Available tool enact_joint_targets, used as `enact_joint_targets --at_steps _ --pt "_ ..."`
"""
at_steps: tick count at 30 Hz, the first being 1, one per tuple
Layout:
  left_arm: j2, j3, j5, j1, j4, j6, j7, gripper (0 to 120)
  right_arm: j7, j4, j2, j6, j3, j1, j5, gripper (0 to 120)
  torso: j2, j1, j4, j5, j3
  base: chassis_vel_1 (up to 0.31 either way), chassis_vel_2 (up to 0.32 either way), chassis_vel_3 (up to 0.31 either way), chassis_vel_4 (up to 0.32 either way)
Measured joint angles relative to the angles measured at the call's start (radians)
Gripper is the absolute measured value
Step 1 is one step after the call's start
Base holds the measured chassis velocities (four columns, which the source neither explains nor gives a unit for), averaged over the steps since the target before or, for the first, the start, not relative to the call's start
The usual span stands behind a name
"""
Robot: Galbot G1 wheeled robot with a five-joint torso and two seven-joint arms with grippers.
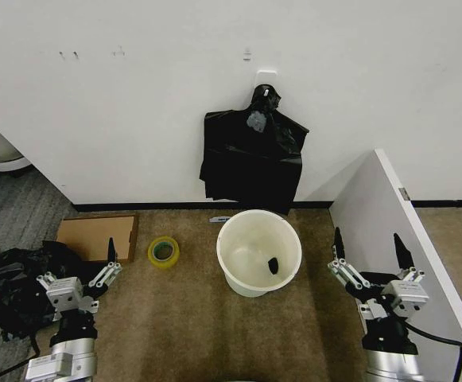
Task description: Place the garbage bag over the trash bin.
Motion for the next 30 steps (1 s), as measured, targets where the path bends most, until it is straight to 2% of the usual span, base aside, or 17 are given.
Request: enact_joint_targets --at_steps 16,30 --pt "-0.014 0.027 0.028 0.012 0.009 -0.015 0.010 100 -0.001 -0.030 -0.040 -0.008 -0.019 0.025 0.035 100 0.000 0.000 -0.0001 -0.0001 0.000 0.000 0.000 0.000 0.000" --pt "-0.003 0.043 0.056 0.037 0.014 -0.056 0.067 100 -0.001 -0.038 -0.074 -0.015 -0.023 0.018 0.058 100 0.000 0.000 -0.0001 -0.0002 0.000 0.000 0.000 0.000 0.000"
